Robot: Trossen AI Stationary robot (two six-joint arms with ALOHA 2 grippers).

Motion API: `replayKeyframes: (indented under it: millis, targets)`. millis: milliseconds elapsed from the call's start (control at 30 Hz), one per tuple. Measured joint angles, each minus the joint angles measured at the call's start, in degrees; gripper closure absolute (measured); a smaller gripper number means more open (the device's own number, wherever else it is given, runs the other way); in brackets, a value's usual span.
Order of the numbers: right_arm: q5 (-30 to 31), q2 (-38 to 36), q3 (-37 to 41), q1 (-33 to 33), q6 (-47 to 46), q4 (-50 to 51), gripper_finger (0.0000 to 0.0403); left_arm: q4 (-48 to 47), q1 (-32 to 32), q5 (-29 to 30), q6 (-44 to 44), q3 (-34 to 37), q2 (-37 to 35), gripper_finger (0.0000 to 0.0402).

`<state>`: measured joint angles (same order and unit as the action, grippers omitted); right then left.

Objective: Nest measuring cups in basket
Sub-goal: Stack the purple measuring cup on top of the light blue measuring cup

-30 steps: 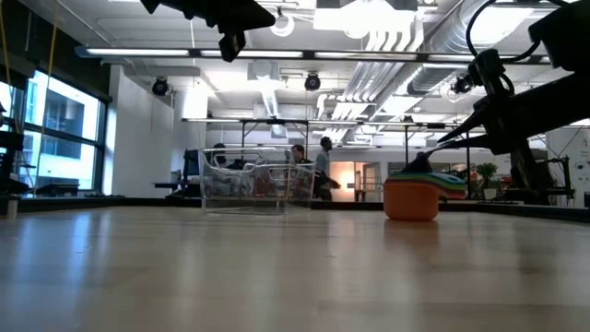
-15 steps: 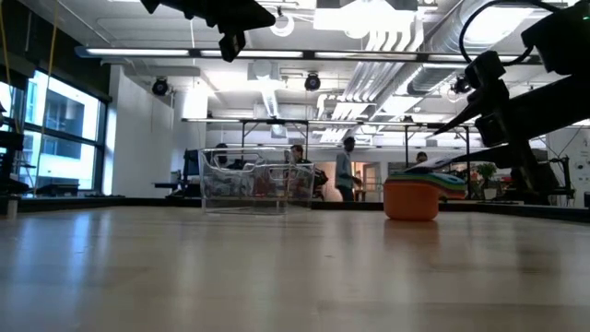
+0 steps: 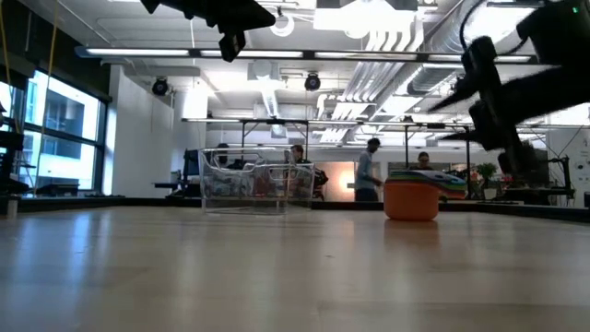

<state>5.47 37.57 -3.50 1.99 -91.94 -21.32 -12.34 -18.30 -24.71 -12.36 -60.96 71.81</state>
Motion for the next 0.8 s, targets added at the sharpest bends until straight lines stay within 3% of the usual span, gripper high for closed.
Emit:
replayKeyframes:
  millis: [67,167,300,400,600,800]
  targets:
    - [-0.37,0.09,-4.65,-0.18,2.44,3.86,0.0225,0.0,0.01,0.0,0.02,0.01,0.0,0.0401]
    - [-1.78,3.12,-15.28,-0.28,7.01,18.86,0.0247,0.06,-0.03,0.0,0.02,-0.01,0.0,0.0401]
    - [-1.51,13.38,-27.85,-0.3,14.18,39.48,0.0331,0.24,-0.05,0.0,0.04,0.0,0.0,0.0402]
    - [-2.5,22.81,-33.09,-0.3,19.15,40.69,0.039,0.24,-0.05,0.0,0.54,0.01,0.0,0.0402]
    - [-4.69,40.92,-42.73,-0.3,25.83,43.11,0.0396,0.24,-0.05,0.01,1.01,0.01,0.0,0.0401]
    - [-3.2,51.53,-54.3,-0.1,33.73,57.68,0.0399,0.22,-0.05,0.02,1.03,0.0,0.0,0.0401]
